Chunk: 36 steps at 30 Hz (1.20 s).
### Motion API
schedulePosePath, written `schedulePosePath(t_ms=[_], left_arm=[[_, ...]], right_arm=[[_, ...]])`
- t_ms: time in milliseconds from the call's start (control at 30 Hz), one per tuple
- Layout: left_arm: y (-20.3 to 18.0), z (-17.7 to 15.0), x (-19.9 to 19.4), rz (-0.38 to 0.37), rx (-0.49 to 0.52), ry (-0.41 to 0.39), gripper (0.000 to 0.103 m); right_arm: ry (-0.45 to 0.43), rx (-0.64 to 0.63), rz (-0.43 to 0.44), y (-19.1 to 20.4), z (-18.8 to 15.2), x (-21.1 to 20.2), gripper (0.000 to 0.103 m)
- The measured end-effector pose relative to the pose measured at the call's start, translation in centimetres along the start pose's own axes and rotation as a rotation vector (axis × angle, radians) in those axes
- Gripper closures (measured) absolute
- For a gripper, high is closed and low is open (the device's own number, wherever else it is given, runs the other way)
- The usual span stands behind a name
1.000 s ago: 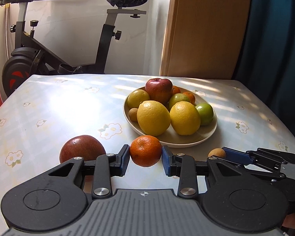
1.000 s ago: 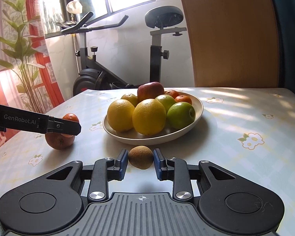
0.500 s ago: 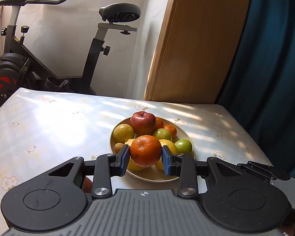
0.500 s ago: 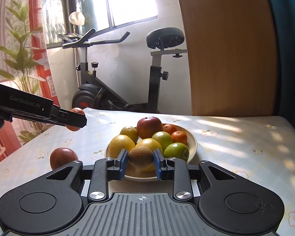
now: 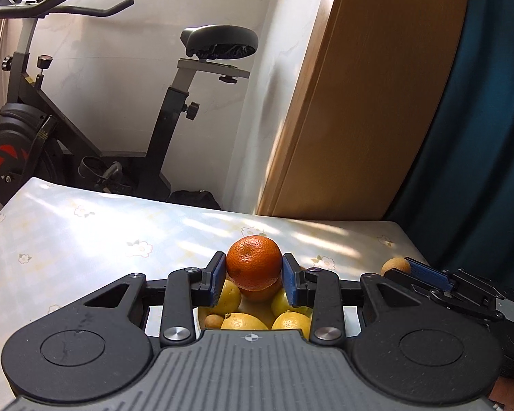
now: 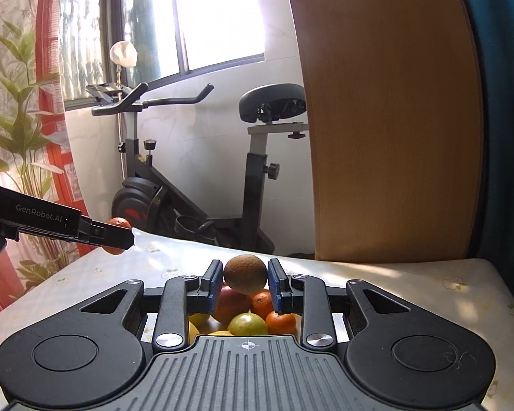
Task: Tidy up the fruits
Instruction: 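Carry the mandarin and kiwi onto the plate with both grippers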
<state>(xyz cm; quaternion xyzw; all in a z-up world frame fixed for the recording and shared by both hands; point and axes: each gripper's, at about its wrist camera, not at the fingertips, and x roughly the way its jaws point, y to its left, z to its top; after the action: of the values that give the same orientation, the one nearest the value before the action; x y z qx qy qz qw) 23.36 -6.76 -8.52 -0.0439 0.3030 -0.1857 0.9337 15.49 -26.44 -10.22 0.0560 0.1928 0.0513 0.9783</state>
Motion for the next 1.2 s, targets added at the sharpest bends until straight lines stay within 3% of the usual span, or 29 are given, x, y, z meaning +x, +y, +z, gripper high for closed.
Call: schedulePosePath(t_ms=[200,433,633,1000,1200], left_arm=[[-0.8,0.3,4.6,0.000,0.047,0.092,0.066],[-0.4,-0.3,9.6,-0.020,0.050,0.205,0.066],[0.0,-0.9,11.4,-0.028,0.055,0.269,0.066],[0.9,-1.8,12.4,-0.032,0.012,0.319,0.066],[0.6,-1.8,12.3,-0.031,0.032,0.305,0.065]], right_arm=[[0.095,-0.067,-0.023,-0.9,-0.8,3.9,0.077],[0.171,-0.024,0.000,-2.8,-2.1,7.3,0.077],[0.240,0.011,-0.002,-4.0,-4.3,9.5,0.077],[0.271,-0.004,0.023,-2.8,-5.4,10.8,0.077],[0.275,-0.004,0.021,-2.5,-5.6,10.4,0.072]])
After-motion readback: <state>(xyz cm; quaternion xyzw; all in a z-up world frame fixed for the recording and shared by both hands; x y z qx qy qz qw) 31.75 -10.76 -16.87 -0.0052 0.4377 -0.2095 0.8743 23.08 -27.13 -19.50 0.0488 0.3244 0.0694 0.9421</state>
